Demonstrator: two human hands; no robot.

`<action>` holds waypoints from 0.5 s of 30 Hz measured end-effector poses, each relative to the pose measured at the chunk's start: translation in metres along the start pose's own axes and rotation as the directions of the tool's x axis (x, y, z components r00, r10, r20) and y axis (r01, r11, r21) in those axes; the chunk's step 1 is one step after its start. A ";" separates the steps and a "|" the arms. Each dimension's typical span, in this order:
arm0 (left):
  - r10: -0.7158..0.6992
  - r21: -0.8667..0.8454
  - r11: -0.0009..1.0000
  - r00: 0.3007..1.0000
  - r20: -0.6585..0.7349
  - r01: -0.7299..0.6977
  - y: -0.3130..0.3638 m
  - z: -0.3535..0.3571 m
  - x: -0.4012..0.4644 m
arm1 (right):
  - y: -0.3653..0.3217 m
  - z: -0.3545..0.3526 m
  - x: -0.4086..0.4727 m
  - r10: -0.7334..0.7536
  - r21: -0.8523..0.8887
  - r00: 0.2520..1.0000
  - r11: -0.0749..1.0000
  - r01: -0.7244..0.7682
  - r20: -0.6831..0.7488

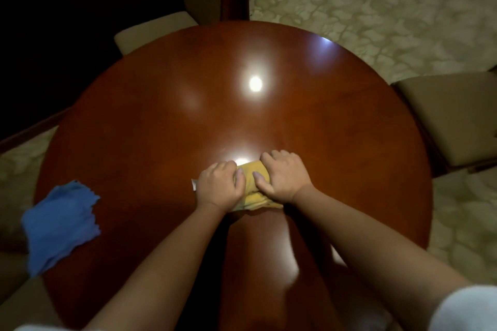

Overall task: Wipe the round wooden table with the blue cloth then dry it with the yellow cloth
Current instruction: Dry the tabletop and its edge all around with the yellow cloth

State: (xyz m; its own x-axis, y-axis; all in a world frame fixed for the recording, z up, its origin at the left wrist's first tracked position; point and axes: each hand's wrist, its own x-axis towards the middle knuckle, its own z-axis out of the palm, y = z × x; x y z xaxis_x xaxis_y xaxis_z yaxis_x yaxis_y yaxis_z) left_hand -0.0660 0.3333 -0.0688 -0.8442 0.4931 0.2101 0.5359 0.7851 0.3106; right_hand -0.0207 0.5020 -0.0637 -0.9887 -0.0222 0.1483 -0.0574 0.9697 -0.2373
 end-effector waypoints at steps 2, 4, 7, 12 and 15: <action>0.023 0.002 1.000 1.000 0.015 -0.023 0.007 -0.006 -0.030 | -0.015 -0.003 -0.033 0.023 0.013 1.000 1.000 -0.023 0.008; 0.039 0.009 0.999 0.999 0.030 -0.039 0.013 -0.013 -0.058 | -0.029 -0.006 -0.062 0.024 0.018 0.999 1.000 -0.025 0.025; 0.045 0.006 0.999 0.997 0.065 -0.046 0.022 -0.025 -0.095 | -0.045 -0.014 -0.095 0.021 0.022 0.994 0.999 -0.024 0.103; 0.013 0.037 0.999 0.972 0.236 -0.022 0.033 -0.041 -0.135 | -0.069 -0.023 -0.140 0.043 0.046 0.981 0.998 -0.052 0.188; 0.038 0.007 0.999 0.973 0.226 -0.041 0.037 -0.049 -0.163 | -0.083 -0.019 -0.171 0.045 0.055 0.993 0.997 -0.051 0.110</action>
State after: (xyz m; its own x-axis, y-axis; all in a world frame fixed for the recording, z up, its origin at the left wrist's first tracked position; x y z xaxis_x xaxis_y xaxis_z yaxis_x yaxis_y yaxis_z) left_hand 0.0919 0.2630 -0.0459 -0.8040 0.5946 0.0067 0.5698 0.7671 0.2948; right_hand 0.1556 0.4297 -0.0511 -0.9995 -0.0048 0.0312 -0.0139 0.9548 -0.2968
